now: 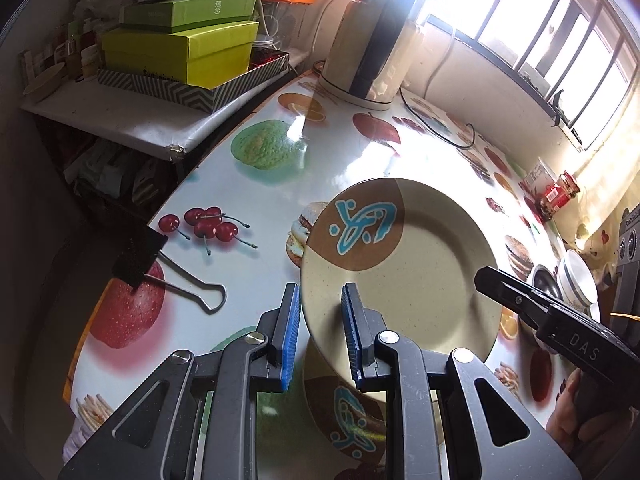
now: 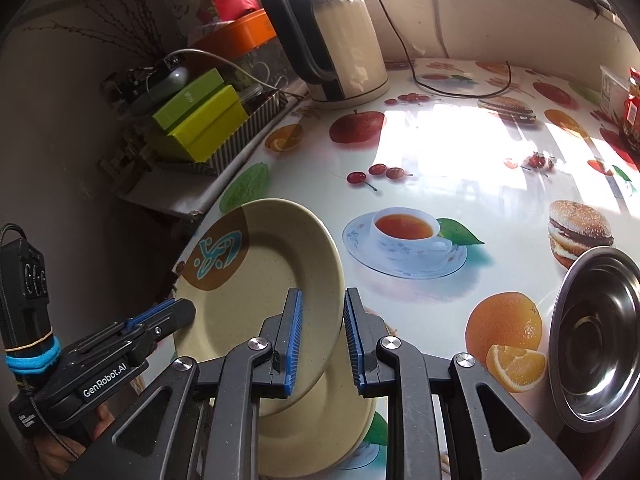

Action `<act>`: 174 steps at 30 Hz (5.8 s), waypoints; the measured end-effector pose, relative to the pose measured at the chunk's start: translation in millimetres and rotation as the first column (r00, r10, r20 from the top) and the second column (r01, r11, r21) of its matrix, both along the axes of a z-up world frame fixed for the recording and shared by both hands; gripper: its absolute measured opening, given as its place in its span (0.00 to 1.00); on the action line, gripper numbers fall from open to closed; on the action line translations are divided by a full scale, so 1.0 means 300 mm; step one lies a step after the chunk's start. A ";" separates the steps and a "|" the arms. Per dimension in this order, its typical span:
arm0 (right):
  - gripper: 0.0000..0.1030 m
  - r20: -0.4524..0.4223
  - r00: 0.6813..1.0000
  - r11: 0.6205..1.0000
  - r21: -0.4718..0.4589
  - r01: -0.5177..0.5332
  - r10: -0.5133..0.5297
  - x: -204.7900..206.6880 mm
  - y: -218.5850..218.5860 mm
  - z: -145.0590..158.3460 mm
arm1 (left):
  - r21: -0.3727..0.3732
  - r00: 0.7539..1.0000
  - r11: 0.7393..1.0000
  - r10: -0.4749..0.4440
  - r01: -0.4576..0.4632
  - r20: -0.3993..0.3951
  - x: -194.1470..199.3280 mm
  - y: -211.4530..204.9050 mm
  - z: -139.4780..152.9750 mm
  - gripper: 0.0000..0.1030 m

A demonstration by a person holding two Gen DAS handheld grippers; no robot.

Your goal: Organize plates and bowls

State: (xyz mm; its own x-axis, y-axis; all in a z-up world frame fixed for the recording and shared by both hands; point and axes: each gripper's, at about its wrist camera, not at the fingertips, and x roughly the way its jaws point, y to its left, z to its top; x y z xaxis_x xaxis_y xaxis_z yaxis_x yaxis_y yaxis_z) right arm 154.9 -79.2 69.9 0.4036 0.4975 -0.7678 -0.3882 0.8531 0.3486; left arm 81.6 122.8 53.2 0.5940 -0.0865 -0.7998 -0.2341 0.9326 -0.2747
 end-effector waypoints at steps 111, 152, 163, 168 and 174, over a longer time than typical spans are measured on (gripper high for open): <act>0.50 0.119 0.965 0.970 -0.045 0.241 -0.234 -0.213 -0.370 0.081 | 0.130 0.969 0.969 -0.225 0.211 0.099 -0.029 -0.338 0.129 0.37; 0.50 0.063 0.872 0.868 -0.078 0.490 -0.486 -0.129 -0.810 -0.032 | 0.103 0.868 0.864 -0.497 0.493 0.016 0.282 -0.811 0.035 0.37; 0.47 0.028 0.882 0.880 -0.051 0.472 -0.471 -0.081 -0.812 -0.062 | 0.064 0.849 0.847 -0.528 0.527 -0.012 0.324 -0.855 -0.014 0.37; 0.34 0.018 0.887 0.886 -0.042 0.462 -0.462 -0.076 -0.812 -0.068 | 0.056 0.851 0.849 -0.525 0.525 -0.018 0.328 -0.857 -0.022 0.37; 0.19 0.003 0.891 0.891 -0.026 0.454 -0.454 -0.075 -0.809 -0.077 | 0.054 0.845 0.843 -0.534 0.534 -0.019 0.322 -0.865 -0.022 0.37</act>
State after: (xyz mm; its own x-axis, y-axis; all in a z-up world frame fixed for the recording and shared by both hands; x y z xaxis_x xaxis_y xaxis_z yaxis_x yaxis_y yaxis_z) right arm 132.2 -321.7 46.8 0.5784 0.2409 -0.7794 0.0449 0.9445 0.3253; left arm 178.3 -136.7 46.5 0.4659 -0.3453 -0.8147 0.3041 0.9271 -0.2190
